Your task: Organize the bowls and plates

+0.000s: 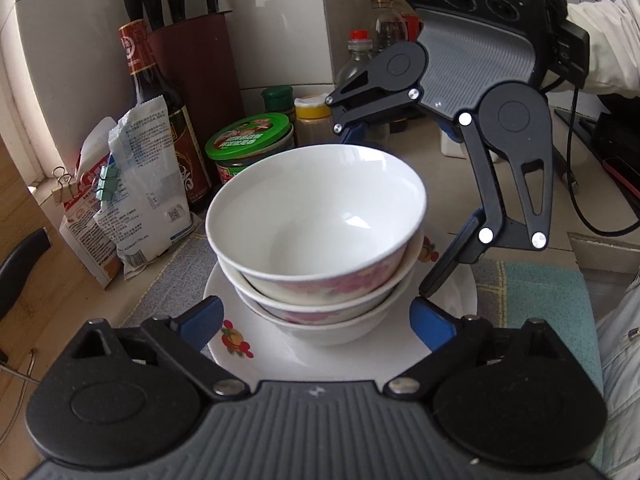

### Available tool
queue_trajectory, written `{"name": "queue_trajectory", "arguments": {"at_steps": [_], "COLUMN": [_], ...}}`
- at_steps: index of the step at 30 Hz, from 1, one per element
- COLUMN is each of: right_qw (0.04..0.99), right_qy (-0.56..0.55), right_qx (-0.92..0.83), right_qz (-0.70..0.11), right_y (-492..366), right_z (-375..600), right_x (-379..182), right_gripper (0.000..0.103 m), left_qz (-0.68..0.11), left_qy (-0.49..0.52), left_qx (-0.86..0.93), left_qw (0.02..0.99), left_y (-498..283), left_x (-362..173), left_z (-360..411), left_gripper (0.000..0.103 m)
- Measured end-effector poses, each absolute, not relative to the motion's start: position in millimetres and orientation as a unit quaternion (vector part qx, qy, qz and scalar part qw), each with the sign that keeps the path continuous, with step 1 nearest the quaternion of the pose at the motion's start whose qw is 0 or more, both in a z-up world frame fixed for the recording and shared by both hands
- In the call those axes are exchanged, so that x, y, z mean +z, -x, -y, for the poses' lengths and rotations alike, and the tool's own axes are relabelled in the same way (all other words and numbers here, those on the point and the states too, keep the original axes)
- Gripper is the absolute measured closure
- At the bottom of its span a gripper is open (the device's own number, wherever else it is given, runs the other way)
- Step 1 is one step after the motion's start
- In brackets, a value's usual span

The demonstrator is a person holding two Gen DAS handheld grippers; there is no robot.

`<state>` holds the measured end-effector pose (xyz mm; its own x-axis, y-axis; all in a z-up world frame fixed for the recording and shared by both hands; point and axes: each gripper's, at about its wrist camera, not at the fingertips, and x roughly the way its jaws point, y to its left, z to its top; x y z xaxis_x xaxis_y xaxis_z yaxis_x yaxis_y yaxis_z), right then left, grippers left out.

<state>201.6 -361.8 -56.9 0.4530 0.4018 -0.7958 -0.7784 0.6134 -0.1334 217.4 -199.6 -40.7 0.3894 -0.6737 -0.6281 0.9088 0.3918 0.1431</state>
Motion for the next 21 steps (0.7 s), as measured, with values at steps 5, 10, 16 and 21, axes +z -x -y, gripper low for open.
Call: {"name": "queue_trajectory", "arguments": {"at_steps": [5,10,16,21], "right_qw": [0.827,0.850,0.874,0.889], "right_qy": [0.231,0.213,0.156,0.060], "right_qx": [0.335,0.266,0.138,0.032], "right_qz": [-0.388,-0.402,-0.439,-0.454], "right_y": [-197,-179,-155,-125], "right_z": [362,350,323,307], "right_x": [-60,-56,-48,-39], "right_gripper": [0.000,0.000,0.000,0.000], "left_qz": [-0.213,-0.192,-0.242,-0.285], "left_qy": [-0.192,-0.128,-0.104,-0.058], "left_qx": [-0.437,-0.373,-0.296,-0.282], "left_qw": [0.852,0.899,0.918,0.915], "left_y": [-193,-171,-148,-125], "left_x": [-30,-23,-12,2], "left_z": [178,154,140,115], "left_gripper": [0.001,0.001,0.001,0.001]}}
